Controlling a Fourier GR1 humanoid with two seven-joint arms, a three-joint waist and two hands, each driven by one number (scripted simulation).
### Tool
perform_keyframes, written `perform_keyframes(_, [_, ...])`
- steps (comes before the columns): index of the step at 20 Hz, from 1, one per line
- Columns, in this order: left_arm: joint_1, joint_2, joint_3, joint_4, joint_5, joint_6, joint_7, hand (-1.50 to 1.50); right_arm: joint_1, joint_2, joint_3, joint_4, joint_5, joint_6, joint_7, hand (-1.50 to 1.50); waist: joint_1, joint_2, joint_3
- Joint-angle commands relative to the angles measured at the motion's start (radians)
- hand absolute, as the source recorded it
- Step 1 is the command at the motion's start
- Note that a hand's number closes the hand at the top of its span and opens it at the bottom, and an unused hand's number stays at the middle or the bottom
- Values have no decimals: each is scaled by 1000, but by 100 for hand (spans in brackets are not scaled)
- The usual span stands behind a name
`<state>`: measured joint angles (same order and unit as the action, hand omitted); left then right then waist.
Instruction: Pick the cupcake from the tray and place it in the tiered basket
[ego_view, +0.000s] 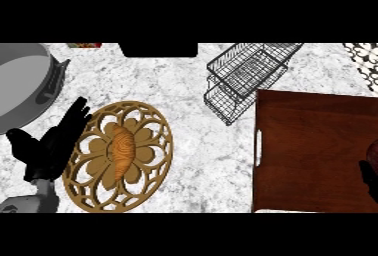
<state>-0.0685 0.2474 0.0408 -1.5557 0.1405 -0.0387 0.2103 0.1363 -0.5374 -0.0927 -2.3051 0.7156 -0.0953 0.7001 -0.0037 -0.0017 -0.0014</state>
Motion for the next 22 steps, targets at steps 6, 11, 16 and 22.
perform_keyframes(6, [-7, -18, -16, -70, -11, 1, 37, 0, -505, 15, 172, 124, 31, 199, 277, 150, 33, 5, 0])
perform_keyframes(11, [-11, 7, 15, -40, 8, -31, 40, 0, -778, 104, 219, 373, 65, 214, 329, 150, 39, 6, 0])
perform_keyframes(16, [6, -29, 10, 25, -35, -15, -33, 0, -876, 243, 279, 499, 156, 177, 353, 150, 16, 3, 0])
perform_keyframes(22, [12, -4, 36, -34, 0, -53, 22, 0, -919, 296, 219, 709, 184, 139, 287, 150, 16, 3, 1])
